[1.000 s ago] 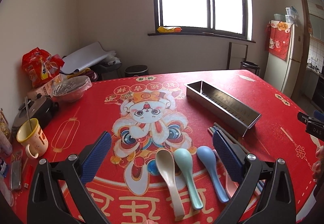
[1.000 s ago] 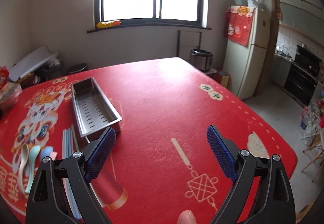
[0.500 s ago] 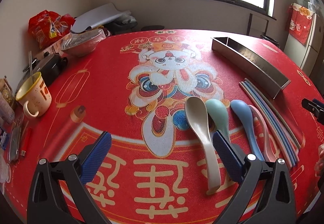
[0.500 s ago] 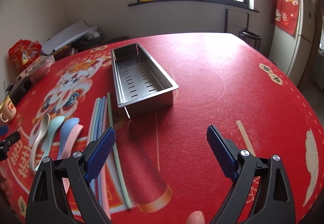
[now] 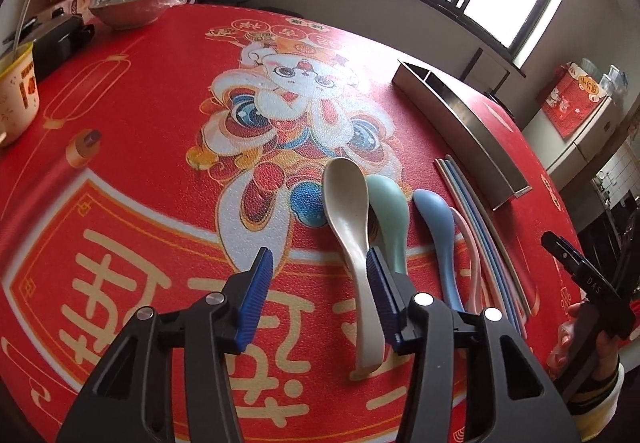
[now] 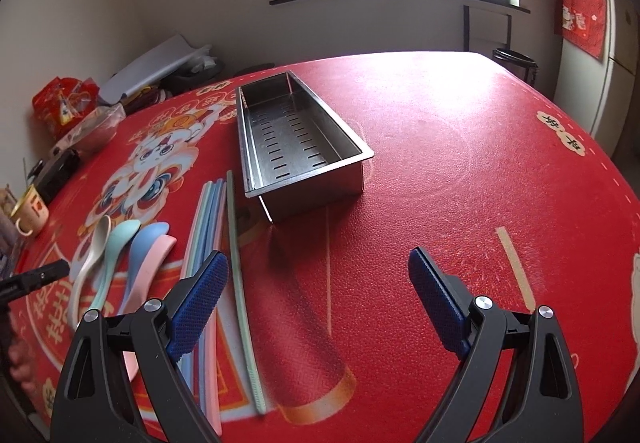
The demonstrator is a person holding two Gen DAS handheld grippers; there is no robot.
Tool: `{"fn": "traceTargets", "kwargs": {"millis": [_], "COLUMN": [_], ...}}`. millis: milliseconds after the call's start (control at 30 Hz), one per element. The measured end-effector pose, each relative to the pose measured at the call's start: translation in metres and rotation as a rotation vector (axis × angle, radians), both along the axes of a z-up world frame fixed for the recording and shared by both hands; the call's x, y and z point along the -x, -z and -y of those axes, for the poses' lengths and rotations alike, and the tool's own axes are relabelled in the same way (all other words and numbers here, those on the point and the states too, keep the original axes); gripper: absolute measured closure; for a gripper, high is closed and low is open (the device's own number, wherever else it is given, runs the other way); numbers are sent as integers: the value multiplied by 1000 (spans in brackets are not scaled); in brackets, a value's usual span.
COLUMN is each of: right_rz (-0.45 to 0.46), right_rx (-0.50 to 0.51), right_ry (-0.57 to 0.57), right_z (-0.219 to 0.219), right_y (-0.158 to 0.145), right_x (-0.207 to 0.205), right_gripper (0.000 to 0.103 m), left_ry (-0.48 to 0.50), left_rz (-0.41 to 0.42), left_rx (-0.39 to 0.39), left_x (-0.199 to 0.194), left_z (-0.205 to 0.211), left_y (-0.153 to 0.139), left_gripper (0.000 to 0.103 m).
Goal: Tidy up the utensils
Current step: 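Lower the left gripper onto the beige spoon and close on its handle, then grasp a mint green chopstick with the right gripper while the left holds the beige spoon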
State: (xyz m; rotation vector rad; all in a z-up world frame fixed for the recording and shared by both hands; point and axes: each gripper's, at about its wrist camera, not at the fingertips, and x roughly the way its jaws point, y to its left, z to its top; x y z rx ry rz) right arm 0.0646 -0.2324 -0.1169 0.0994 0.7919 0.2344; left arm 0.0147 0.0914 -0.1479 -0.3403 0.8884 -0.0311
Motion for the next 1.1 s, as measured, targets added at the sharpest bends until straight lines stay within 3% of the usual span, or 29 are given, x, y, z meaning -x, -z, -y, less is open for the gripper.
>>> {"fn": "traceTargets", "kwargs": {"millis": [100, 267, 500, 733, 867, 900, 933, 1100], "right_rz": [-2, 2, 0, -5, 0, -3, -14, -78], "right_rx": [0, 5, -8, -50, -62, -65, -63, -38], "right_ry": [-4, -6, -9, -82, -109, -116, -125, -191], "right_z": [0, 0, 2, -1, -2, -2, -3, -11], "right_y": [0, 0, -1, 1, 1, 1, 1, 7], "right_x": [1, 2, 0, 0, 1, 1, 0, -5], "right_gripper": [14, 14, 14, 15, 15, 19, 34, 59], "left_ry": [36, 65, 109, 158, 141, 135, 126, 99], "left_rz": [-11, -9, -21, -22, -11, -13, -16, -18], "left_rx": [26, 67, 80, -33, -145, -142, -145, -193], "left_x": [-1, -5, -5, -3, -2, -2, -2, -5], "left_z": [8, 12, 19, 35, 32, 28, 24, 11], "left_y": [5, 10, 14, 15, 12, 12, 12, 11], "left_gripper": [60, 83, 92, 95, 96, 96, 96, 96]}}
